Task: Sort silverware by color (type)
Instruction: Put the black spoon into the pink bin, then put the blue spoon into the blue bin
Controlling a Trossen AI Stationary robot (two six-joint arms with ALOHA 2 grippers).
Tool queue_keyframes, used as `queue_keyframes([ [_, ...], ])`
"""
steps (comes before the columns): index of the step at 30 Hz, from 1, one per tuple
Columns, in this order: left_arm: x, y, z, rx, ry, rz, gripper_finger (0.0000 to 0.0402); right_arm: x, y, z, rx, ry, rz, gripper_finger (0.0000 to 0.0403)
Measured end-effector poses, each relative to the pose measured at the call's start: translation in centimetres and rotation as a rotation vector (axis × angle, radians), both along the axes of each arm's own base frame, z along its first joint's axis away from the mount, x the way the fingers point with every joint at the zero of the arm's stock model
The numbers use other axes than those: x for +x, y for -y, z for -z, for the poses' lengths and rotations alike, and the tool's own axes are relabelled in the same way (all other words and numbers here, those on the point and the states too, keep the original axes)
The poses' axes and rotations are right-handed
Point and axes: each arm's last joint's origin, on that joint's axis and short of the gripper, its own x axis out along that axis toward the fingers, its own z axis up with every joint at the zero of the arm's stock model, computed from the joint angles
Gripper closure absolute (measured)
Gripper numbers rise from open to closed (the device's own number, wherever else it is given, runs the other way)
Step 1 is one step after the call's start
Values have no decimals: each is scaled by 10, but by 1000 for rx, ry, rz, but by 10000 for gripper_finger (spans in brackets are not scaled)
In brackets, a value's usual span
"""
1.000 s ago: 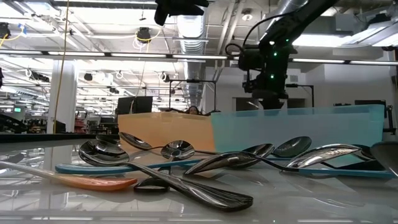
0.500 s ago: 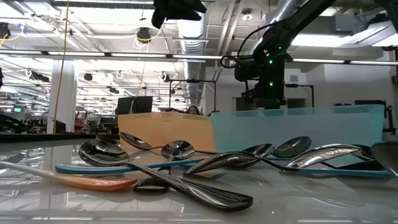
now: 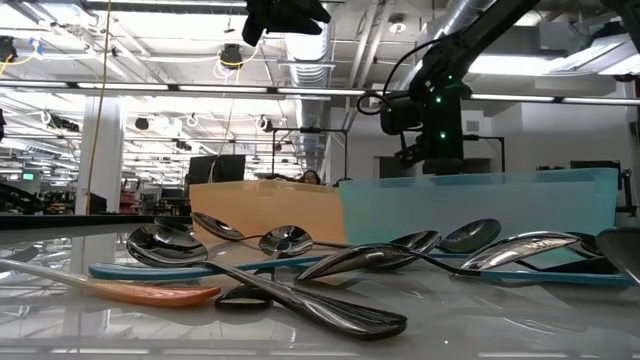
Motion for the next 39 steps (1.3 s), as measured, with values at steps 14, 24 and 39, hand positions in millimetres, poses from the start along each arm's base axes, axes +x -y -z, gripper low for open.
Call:
queue_keyframes([
  [14,-1,0,3,-3,-36,0,283,2,0,9,-8,66,-2,351],
  [24,-1,0,3,1,-38,3,283,0,-1,14,-4,60,-2,319],
  [39,-12,3,-6,-23,-23,86,283,-40,-21,-107,-141,404,11,315],
])
